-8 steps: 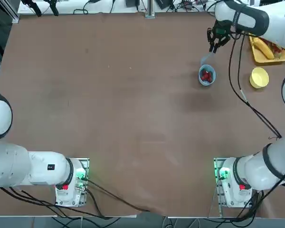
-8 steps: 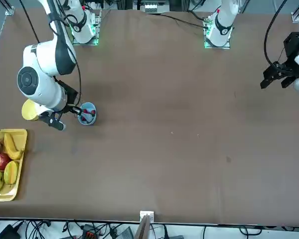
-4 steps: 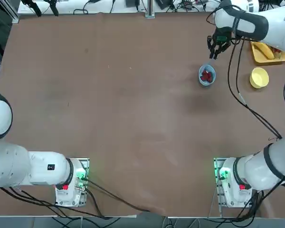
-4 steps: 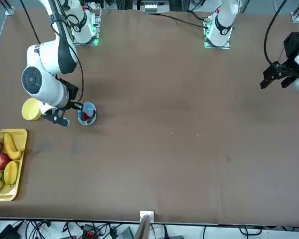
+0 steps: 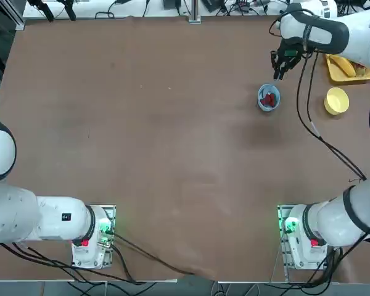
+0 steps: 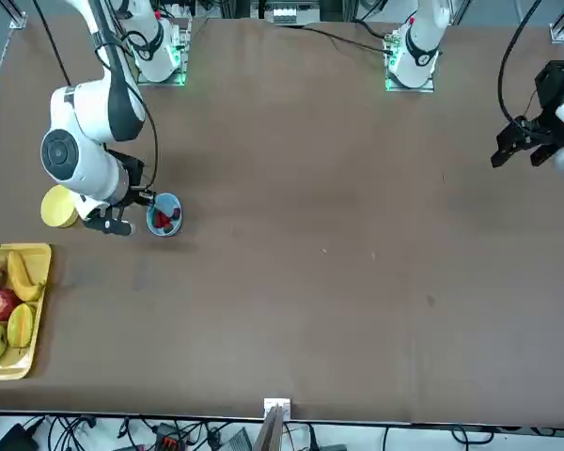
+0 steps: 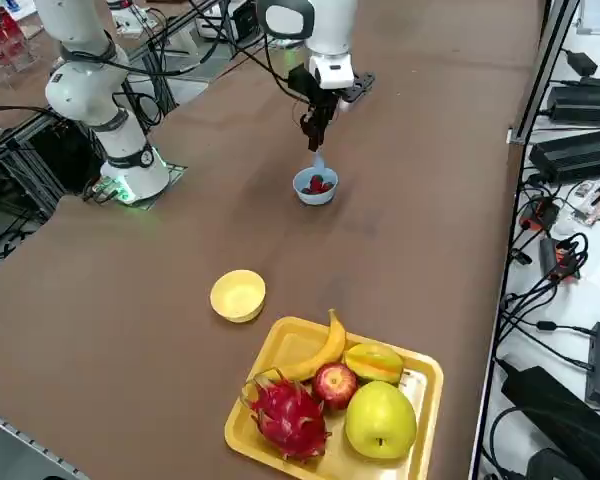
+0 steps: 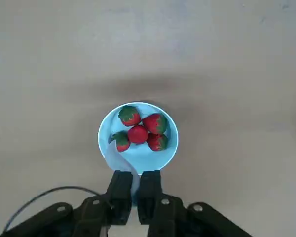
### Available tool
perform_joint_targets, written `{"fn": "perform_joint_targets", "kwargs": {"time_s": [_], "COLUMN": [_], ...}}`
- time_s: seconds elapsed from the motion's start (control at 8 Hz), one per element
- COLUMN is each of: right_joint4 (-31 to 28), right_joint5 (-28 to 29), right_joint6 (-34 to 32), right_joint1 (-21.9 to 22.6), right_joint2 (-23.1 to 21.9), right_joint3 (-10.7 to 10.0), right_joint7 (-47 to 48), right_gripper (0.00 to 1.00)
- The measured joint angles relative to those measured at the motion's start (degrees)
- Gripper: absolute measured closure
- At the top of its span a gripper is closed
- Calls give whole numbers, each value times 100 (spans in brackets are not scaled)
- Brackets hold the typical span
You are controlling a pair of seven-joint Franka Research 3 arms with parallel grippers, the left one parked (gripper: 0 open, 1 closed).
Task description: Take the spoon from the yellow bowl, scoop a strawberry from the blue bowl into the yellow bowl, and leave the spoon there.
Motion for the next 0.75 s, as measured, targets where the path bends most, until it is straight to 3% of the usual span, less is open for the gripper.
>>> {"fn": "perform_joint_targets", "kwargs": {"time_s": [0.75], "right_joint4": [-112], "right_joint5": [-1], "right_joint6": [322], "right_joint1": [0], "right_joint2": [138], "right_joint3": [6], "right_joint7": [-666], "right_gripper": [89]}}
